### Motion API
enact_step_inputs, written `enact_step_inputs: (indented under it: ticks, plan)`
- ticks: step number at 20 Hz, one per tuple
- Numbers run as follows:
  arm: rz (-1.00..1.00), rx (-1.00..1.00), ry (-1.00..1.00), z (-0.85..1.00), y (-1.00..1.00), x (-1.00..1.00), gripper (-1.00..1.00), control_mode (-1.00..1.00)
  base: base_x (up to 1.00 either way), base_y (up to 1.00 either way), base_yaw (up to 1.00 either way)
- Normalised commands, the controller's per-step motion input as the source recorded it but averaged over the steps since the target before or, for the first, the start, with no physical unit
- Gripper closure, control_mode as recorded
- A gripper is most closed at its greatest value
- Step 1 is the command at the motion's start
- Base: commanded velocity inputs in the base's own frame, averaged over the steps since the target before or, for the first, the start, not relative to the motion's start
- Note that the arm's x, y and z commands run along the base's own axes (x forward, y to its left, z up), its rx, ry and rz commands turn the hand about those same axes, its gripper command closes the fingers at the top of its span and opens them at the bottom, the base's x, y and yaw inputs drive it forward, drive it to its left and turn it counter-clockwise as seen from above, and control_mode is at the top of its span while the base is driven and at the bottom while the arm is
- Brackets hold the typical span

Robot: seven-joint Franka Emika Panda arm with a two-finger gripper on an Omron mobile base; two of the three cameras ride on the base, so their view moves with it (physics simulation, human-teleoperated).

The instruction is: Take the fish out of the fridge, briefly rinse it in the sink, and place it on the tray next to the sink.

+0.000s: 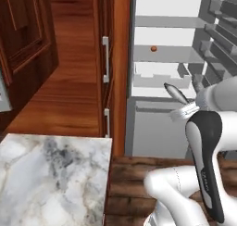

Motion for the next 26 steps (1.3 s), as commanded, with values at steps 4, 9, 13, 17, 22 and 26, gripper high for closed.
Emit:
enact_step_inputs:
  ticks: [4,9,13,17,22,26]
  plan:
    - [0.00,0.00,0.00,0.00,0.00,0.00,1.00,1.00,-0.90,-0.17,-0.33]
    - [0.00,0.00,0.00,0.00,0.00,0.00,1.00,1.00,-0.64,-0.08,-0.61]
    - [0.00,0.00,0.00,0.00,0.00,0.00,1.00,1.00,-0.37,0.00,-0.80]
    - [0.00,0.00,0.00,0.00,0.00,0.00,1.00,1.00,-0.33,0.01,-0.89]
    - [0.00,0.00,0.00,0.00,0.00,0.00,1.00,1.00,-0.30,-0.01,-0.89]
    - [0.00,0.00,0.00,0.00,0.00,0.00,1.00,1.00,-0.07,0.00,-0.87]
